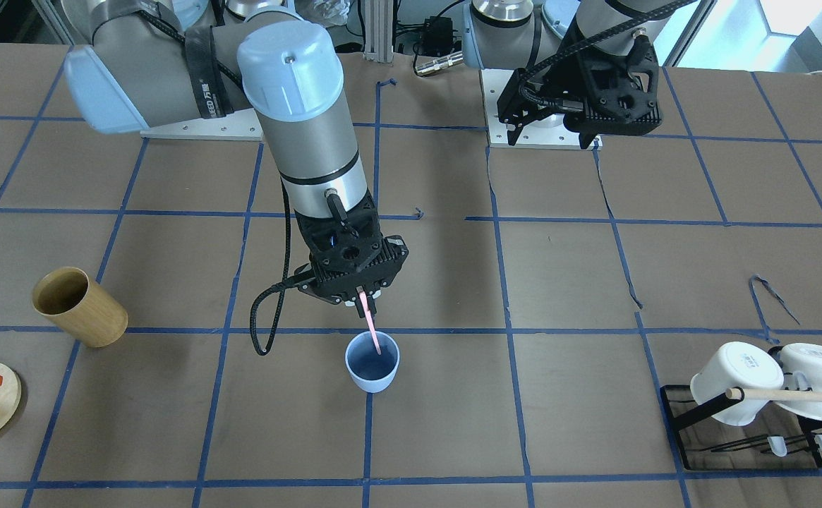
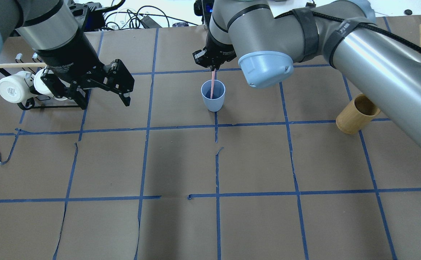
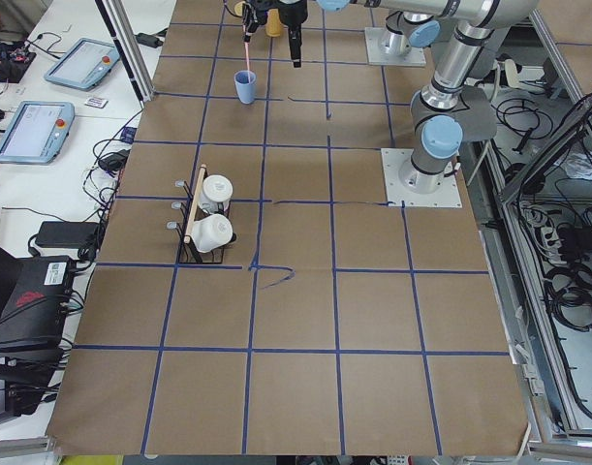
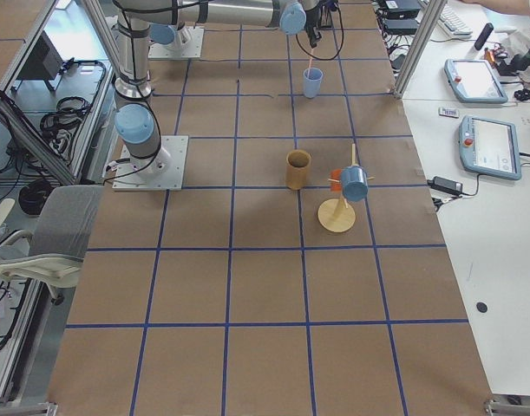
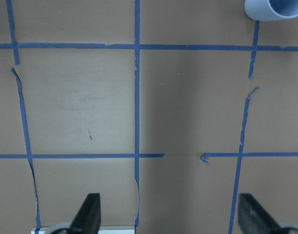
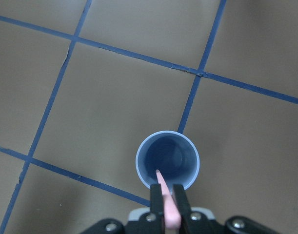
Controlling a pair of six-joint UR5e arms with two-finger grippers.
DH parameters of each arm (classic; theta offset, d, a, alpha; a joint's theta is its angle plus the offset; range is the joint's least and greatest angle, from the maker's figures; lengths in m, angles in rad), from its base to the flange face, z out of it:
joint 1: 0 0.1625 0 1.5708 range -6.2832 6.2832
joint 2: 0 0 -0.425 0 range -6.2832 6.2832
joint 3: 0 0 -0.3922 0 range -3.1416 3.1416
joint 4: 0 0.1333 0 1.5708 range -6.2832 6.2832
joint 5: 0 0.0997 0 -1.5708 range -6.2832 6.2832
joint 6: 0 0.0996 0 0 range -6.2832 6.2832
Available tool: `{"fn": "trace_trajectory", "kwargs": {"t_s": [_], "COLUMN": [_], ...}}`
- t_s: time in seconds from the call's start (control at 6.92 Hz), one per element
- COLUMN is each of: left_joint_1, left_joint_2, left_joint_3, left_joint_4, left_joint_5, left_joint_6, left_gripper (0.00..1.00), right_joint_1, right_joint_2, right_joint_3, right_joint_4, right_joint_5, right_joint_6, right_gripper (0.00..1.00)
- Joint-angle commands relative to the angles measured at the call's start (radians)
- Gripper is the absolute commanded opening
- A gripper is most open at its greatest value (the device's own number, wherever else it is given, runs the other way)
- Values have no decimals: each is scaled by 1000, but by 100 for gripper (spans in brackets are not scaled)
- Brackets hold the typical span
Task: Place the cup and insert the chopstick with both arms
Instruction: 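Lower the pink chopstick into the blue cup and open the right gripper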
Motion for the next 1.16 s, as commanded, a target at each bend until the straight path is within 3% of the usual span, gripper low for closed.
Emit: {"fn": "trace_trajectory", "kwargs": {"t_s": [0.0, 0.29, 0.43, 0.72, 1.01], "left_joint_1": [2, 2, 6, 8, 9], "left_joint_2": [0, 0, 0, 0, 0], "left_joint_3": [2, 2, 2, 3, 6], "left_joint_4": [0, 0, 3, 6, 6], "left_joint_5": [0, 0, -2, -3, -2], "left_joint_6": [0, -1, -2, -2, -2], "left_gripper": [100, 100, 100, 100, 100], "right_joint_1": [0, 0, 0, -12, -110], "right_joint_2": [18, 23, 23, 25, 2], "right_joint_3": [16, 22, 11, -77, -121], "right_joint_4": [0, -3, -2, 18, 221], "right_joint_5": [-43, -31, -28, -29, -29], "right_joint_6": [46, 94, 97, 94, 48], "right_gripper": [10, 22, 52, 78, 82]}}
